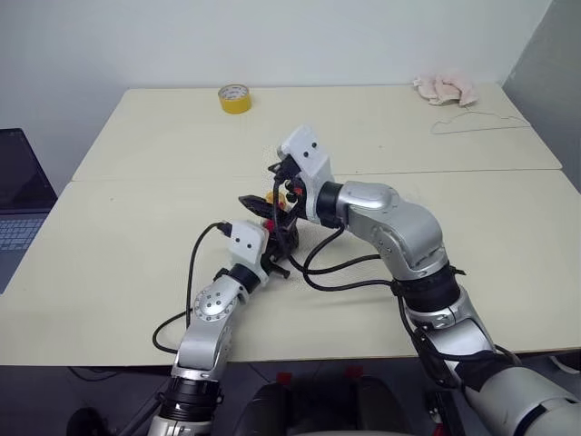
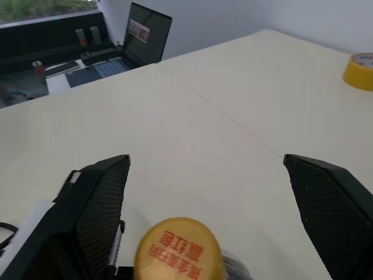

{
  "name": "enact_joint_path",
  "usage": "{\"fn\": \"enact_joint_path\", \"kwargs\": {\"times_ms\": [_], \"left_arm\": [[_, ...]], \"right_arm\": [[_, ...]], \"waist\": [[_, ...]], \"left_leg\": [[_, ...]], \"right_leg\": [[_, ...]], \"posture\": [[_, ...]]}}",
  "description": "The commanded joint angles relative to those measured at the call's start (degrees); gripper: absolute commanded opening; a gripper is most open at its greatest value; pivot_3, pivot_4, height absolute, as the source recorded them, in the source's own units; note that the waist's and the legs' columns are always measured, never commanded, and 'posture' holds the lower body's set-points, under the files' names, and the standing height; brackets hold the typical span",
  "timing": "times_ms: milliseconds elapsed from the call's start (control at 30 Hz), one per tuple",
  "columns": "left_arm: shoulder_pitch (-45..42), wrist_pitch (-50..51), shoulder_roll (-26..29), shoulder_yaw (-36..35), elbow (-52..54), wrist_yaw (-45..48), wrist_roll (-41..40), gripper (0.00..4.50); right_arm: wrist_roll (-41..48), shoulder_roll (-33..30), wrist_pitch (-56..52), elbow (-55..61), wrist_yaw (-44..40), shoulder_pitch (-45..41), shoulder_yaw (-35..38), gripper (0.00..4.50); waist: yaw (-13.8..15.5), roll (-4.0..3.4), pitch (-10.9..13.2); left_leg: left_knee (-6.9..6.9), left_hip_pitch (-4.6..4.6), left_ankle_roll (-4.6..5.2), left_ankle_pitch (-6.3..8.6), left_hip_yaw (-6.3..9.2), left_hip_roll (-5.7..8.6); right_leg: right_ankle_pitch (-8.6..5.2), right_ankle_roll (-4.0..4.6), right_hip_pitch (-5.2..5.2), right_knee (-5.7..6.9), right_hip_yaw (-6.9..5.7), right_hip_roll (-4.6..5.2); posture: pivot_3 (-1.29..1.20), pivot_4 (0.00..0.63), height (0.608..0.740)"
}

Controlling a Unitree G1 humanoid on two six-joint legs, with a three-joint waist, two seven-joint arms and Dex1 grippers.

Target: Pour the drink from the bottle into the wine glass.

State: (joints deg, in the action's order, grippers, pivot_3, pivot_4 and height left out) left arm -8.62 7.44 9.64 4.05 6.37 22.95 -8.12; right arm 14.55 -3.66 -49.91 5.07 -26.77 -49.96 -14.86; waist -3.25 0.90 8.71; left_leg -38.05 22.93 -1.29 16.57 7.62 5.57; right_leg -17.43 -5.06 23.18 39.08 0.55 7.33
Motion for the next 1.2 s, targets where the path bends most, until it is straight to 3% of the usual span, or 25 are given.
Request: {"fn": "enact_joint_path", "kwargs": {"times_ms": [33, 400, 1200], "left_arm": [[-1.0, -0.7, -0.3, -0.5, 1.5, 0.0, -1.0, 0.77], [-1.2, -1.2, -0.1, -0.8, 0.8, -0.2, -1.0, 0.77], [-1.4, -0.8, 0.7, -0.8, 1.2, 0.0, -0.9, 0.76]], "right_arm": [[-0.6, 0.8, 1.3, -0.1, 1.8, -0.2, 1.0, 4.5], [-0.2, -0.6, 2.8, -0.6, 2.9, 0.3, 3.0, 4.5], [7.1, -10.6, -0.9, 15.9, -1.1, 11.0, 5.2, 4.5]], "waist": [[0.0, 0.0, 0.0], [0.0, 0.0, 0.0], [0.1, 0.0, 0.0]], "left_leg": [[0.01, 0.0, 0.0, 0.0, 0.0, 0.0], [0.01, 0.0, 0.0, 0.0, -0.01, -0.01], [0.02, 0.0, 0.0, 0.0, -0.05, 0.0]], "right_leg": [[0.0, 0.0, 0.0, 0.0, 0.0, 0.0], [0.0, 0.0, 0.0, 0.0, 0.02, -0.01], [0.0, 0.0, -0.01, -0.02, 0.05, -0.02]], "posture": [[0.0, 0.15, 0.74], [0.0, 0.15, 0.74], [0.0, 0.15, 0.74]]}}
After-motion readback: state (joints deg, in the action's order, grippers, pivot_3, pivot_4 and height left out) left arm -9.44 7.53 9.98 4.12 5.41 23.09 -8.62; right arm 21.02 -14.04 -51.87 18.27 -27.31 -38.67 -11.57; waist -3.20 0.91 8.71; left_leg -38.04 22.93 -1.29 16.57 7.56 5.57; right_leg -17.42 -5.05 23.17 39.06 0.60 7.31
